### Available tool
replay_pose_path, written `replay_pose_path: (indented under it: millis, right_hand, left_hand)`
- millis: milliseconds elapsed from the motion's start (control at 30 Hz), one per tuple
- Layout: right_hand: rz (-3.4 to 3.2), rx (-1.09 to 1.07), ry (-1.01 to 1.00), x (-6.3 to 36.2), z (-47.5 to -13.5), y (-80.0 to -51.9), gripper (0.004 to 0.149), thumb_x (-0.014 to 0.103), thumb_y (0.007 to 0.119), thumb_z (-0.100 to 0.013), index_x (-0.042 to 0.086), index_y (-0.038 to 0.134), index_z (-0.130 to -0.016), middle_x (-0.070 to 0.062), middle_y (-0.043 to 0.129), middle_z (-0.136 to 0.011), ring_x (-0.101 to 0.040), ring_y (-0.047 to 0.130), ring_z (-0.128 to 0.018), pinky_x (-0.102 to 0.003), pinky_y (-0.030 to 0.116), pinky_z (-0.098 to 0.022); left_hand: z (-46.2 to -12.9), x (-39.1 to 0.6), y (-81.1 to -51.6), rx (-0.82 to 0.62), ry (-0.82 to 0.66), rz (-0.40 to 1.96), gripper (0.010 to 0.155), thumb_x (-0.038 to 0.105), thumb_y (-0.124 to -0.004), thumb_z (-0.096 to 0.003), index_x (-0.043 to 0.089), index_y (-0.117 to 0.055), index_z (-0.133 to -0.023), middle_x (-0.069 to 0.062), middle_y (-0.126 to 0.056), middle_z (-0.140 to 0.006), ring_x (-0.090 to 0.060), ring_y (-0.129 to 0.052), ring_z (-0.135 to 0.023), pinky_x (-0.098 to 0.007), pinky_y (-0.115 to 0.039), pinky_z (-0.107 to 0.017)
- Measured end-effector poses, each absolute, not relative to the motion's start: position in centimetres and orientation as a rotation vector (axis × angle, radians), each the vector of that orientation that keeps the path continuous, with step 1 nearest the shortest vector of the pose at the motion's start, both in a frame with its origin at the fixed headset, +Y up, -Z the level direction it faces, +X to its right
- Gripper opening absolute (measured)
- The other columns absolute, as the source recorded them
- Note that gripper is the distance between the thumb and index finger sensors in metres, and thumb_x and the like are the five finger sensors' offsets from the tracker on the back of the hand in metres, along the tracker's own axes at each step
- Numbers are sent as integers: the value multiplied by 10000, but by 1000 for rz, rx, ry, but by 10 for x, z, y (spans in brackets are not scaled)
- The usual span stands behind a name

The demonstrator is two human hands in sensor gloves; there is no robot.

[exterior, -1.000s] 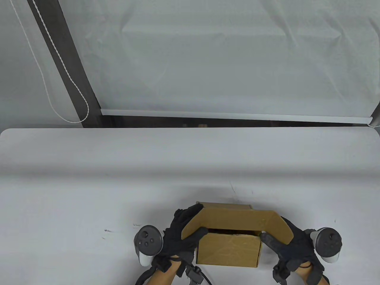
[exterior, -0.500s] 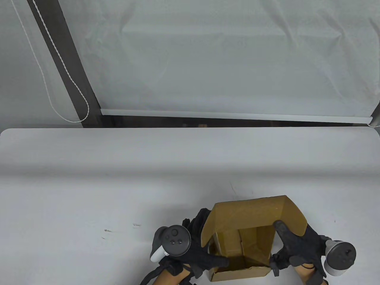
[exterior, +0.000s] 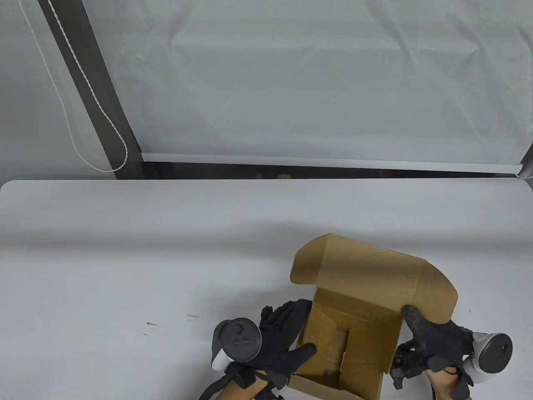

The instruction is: Fully disassemble mailer box

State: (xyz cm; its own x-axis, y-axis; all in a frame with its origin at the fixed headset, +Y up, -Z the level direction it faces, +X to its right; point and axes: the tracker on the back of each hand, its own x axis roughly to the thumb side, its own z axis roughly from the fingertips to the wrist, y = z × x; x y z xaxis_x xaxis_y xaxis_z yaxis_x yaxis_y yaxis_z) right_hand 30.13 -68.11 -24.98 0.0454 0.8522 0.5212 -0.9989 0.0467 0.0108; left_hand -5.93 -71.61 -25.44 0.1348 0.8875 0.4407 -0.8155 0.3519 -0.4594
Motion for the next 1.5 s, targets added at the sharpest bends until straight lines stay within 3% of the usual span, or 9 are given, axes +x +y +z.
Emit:
replay_pose_path:
  millis: [200, 267, 333, 467, 633, 800, 1033, 1233, 1500]
  right_hand:
    - [1426, 392, -325, 300, -254, -690, 466, 457, 773, -562, 112, 864, -862, -201, 958, -760, -416, 905, -660, -595, 680, -548]
    - [1478, 434, -264, 294, -256, -692, 621, 518, 766, -554, 82, 735, -996, -269, 828, -922, -483, 812, -784, -639, 609, -609]
    - [1525, 596, -48, 285, -258, -694, 923, 635, 771, -533, 73, 368, -1144, -315, 427, -1139, -537, 526, -993, -681, 431, -718]
    - [1673, 736, 158, 276, -257, -692, 1085, 686, 789, -514, 101, 117, -1135, -285, 146, -1182, -535, 318, -1079, -699, 320, -764]
    - [1741, 763, 248, 285, -256, -682, 1000, 526, 853, -545, 67, 183, -1129, -314, 212, -1171, -549, 389, -1077, -717, 388, -741]
    - [1803, 642, 7, 303, -258, -671, 622, 253, 819, -525, 12, 601, -1056, -365, 661, -1037, -543, 802, -886, -667, 701, -592]
    - [1848, 355, -394, 326, -253, -669, 486, 327, 881, -508, 6, 853, -871, -306, 991, -722, -408, 1072, -519, -546, 873, -382]
    - [1825, 240, -479, 340, -254, -677, 446, 339, 906, -498, 19, 866, -806, -255, 1021, -607, -330, 1073, -396, -519, 865, -333]
    - [1637, 230, -260, 346, -263, -695, 572, 335, 893, -508, 14, 730, -953, -261, 943, -765, -381, 997, -539, -557, 795, -440]
  left_hand:
    - [-264, -87, -715, 4, -588, 1428, 551, 413, -712, -566, 82, -676, -1006, -233, -574, -1121, -534, -397, -1020, -794, -81, -616]
    - [-264, -91, -714, 40, -528, 1460, 542, 419, -719, -561, 75, -688, -979, -223, -606, -1106, -525, -431, -1016, -797, -109, -625]
    - [-265, -96, -713, 67, -493, 1486, 537, 415, -729, -557, 61, -704, -960, -230, -621, -1092, -526, -443, -1009, -796, -117, -626]
    - [-267, -107, -711, 67, -467, 1468, 529, 426, -723, -561, 76, -696, -957, -218, -616, -1095, -514, -439, -1016, -790, -121, -635]
    - [-269, -111, -712, 66, -456, 1477, 534, 436, -741, -550, 77, -713, -944, -210, -617, -1098, -506, -442, -1017, -787, -125, -639]
    - [-269, -113, -714, 61, -429, 1498, 561, 475, -752, -543, 85, -679, -940, -207, -583, -1104, -497, -435, -1017, -784, -137, -639]
    - [-272, -109, -734, -65, -299, 1455, 793, 536, -721, -545, 54, -408, -1091, -281, -401, -1131, -553, -345, -994, -782, -120, -609]
    - [-265, -77, -753, -608, -428, 1013, 877, 612, -704, -538, -8, -437, -1099, -331, -365, -1137, -589, -277, -991, -754, -102, -619]
    - [-259, -65, -744, -559, -478, 925, 956, 697, -672, -513, -22, -425, -1092, -350, -404, -1113, -609, -388, -978, -791, -198, -598]
